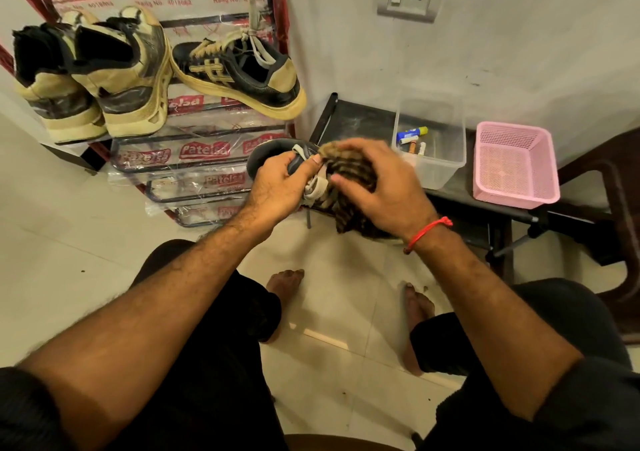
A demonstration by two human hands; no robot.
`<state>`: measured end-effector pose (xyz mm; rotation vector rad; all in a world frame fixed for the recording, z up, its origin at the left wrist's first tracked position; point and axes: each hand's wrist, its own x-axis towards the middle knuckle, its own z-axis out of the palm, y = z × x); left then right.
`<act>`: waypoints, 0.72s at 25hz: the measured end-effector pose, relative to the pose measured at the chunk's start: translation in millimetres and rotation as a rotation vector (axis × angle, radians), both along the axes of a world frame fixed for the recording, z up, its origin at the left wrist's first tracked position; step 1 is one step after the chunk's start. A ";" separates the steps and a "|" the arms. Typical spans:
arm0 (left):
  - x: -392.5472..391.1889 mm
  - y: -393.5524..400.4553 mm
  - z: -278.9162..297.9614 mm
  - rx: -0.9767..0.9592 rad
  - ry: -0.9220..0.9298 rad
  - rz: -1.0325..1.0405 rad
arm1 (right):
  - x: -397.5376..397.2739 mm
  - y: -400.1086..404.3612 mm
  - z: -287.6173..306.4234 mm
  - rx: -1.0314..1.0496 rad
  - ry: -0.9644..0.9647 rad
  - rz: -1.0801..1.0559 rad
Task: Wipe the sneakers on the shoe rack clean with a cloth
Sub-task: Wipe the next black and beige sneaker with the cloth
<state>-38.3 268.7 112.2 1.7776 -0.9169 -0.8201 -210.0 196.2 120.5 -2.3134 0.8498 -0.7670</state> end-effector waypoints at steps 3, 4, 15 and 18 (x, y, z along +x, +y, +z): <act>-0.1 1.3 5.5 -0.047 0.086 0.054 | 2.6 6.2 -16.5 -0.195 0.143 0.098; 3.4 1.6 8.2 -0.065 0.106 0.077 | -3.3 -1.1 -18.8 -0.230 0.140 0.074; -6.4 4.4 15.7 -0.231 0.074 0.052 | 0.3 -0.5 0.2 -0.124 0.048 -0.056; 5.6 7.0 18.1 -0.280 0.087 0.119 | -31.1 -26.3 -9.9 -0.099 0.169 -0.268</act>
